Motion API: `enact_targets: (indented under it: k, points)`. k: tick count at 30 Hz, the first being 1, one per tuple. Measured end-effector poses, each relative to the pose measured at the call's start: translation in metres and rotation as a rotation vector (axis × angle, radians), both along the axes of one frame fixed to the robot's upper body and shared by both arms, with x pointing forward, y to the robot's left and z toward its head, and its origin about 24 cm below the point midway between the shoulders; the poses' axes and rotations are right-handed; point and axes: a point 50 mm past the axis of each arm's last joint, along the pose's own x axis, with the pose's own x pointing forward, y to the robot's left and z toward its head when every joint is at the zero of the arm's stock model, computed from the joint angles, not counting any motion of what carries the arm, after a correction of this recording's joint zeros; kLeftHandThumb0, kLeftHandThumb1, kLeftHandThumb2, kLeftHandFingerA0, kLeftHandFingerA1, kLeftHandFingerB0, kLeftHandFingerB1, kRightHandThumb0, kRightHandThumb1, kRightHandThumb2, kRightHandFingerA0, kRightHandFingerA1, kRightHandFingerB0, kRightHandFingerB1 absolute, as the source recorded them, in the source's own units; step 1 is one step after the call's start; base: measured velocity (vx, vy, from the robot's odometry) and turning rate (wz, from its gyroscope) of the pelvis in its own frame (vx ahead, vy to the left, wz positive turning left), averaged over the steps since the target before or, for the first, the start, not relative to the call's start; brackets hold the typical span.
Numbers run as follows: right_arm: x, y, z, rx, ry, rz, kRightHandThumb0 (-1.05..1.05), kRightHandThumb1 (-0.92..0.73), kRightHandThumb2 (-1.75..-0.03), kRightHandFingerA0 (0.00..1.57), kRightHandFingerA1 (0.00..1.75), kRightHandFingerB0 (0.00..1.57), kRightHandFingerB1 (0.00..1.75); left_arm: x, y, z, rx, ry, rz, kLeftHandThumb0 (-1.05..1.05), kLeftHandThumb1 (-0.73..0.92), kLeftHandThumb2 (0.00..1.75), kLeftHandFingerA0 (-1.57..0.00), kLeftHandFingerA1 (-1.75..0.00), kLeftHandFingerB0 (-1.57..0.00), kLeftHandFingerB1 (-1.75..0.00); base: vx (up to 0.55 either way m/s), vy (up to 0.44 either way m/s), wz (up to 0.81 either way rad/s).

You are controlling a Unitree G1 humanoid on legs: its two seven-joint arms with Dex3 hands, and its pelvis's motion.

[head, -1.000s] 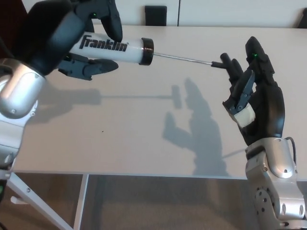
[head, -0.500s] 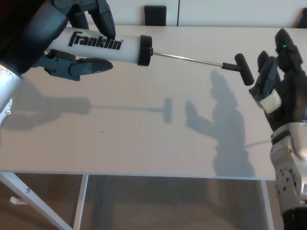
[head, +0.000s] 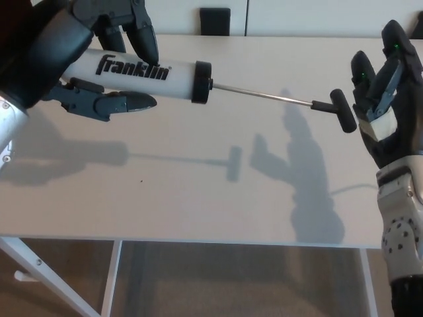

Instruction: The robot walks towards a desk on which an air pump is kept in the middle. It lifts it up and holds it with its left hand and uses its right hand to compress it by pushing its handle inwards.

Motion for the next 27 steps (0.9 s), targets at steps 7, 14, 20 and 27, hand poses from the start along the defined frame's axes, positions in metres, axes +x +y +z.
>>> enact_targets:
  k: [7, 14, 20, 27]
  points:
    - [-0.003, 0.005, 0.009, 0.091, -0.022, 0.081, -0.94, -0.9, -1.22, 0.0, 0.07, 0.0, 0.05, 0.0, 0.0, 0.0, 0.0, 0.001, 0.0, -0.01, 0.62, 0.51, -0.64, -1.75, -0.51, -1.69, 0.0, 0.0, 0.0]
    - [-0.014, 0.007, 0.012, 0.162, -0.034, 0.174, -0.94, -0.85, -1.2, 0.0, 0.09, 0.0, 0.06, 0.0, 0.002, -0.004, 0.003, 0.016, 0.004, -0.01, 0.65, 0.48, -0.64, -1.75, -0.51, -1.63, 0.0, 0.0, 0.0]
    - [-0.018, 0.007, 0.009, 0.207, -0.011, 0.209, -0.94, -0.88, -1.21, 0.0, 0.08, 0.0, 0.05, 0.0, 0.002, -0.005, 0.004, 0.027, 0.0, 0.0, 0.62, 0.51, -0.64, -1.75, -0.53, -1.69, 0.0, 0.0, 0.0]
    - [-0.02, 0.012, 0.006, 0.221, 0.005, 0.244, -0.93, -0.88, -1.2, 0.0, 0.08, 0.0, 0.05, -0.001, 0.003, -0.005, -0.005, 0.032, -0.005, 0.0, 0.62, 0.52, -0.64, -1.75, -0.51, -1.7, 0.0, 0.0, 0.0]
